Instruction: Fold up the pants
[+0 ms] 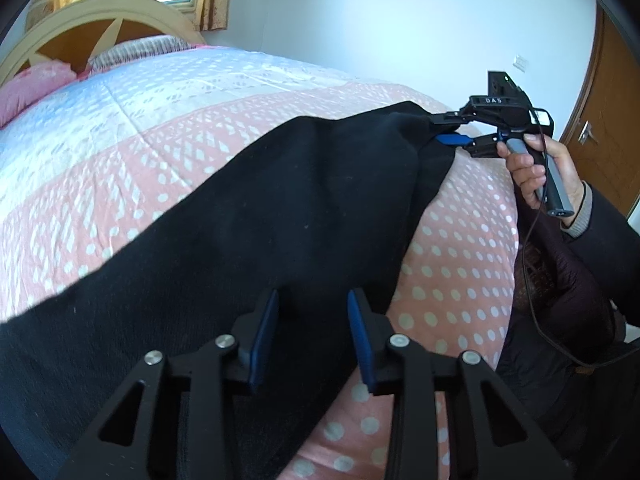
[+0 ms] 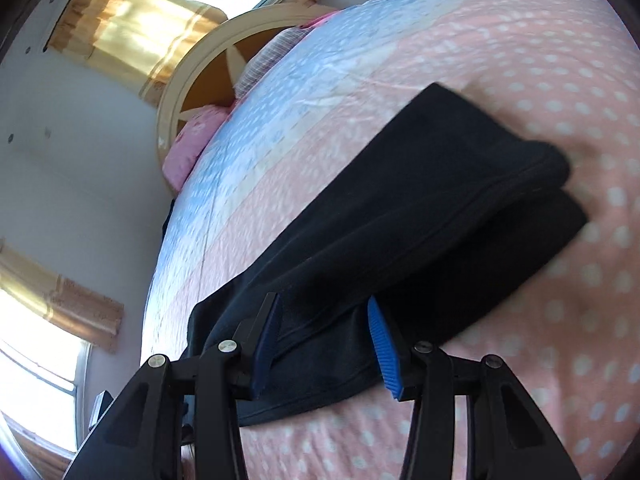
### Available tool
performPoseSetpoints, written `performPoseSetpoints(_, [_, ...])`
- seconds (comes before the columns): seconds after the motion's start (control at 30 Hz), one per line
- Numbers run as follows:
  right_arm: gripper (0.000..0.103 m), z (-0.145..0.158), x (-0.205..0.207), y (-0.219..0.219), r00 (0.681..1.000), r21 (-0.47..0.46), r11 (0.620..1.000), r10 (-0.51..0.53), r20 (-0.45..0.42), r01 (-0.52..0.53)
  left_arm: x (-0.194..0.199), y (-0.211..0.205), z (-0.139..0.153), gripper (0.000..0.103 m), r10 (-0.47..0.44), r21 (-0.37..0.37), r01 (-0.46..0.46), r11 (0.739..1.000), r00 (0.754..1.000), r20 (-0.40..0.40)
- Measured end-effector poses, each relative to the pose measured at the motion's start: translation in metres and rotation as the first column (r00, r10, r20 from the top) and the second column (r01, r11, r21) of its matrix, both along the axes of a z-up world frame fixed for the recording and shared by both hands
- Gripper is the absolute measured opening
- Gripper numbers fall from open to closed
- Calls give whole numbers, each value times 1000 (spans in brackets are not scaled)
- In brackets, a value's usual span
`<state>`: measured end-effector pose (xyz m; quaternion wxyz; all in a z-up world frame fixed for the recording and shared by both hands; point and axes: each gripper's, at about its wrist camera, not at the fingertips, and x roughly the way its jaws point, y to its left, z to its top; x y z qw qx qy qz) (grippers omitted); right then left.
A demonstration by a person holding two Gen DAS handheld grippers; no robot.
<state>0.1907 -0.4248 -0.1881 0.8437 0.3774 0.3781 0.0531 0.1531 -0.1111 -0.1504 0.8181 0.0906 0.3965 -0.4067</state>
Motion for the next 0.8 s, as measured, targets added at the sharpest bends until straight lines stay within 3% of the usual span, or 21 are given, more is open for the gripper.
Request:
performPoseSetpoints(0.07, [46, 0, 2, 8, 1000, -9, 1000, 21, 10, -21, -1, -6, 2, 37, -10, 26, 9, 1000, 999, 37])
performPoseSetpoints(0.13, [21, 5, 2, 15, 999, -58, 998, 30, 22, -28, -2, -10, 2, 37, -31, 31, 30, 999, 998, 47])
performPoseSetpoints(0.2, [8, 11, -1, 19, 999, -94, 995, 25, 36, -22, -3, -13, 1, 37, -43, 48, 40, 998, 997, 63])
performPoseSetpoints(0.5, [4, 56, -31, 23, 989, -146, 989, -10, 148, 32, 19, 5, -5, 38, -10, -55, 7, 998, 999, -49])
performPoseSetpoints(0.8, [4, 10, -35, 11, 998, -150, 987, -53, 20, 56, 31, 18, -8, 38, -12, -140, -6, 990, 992, -126])
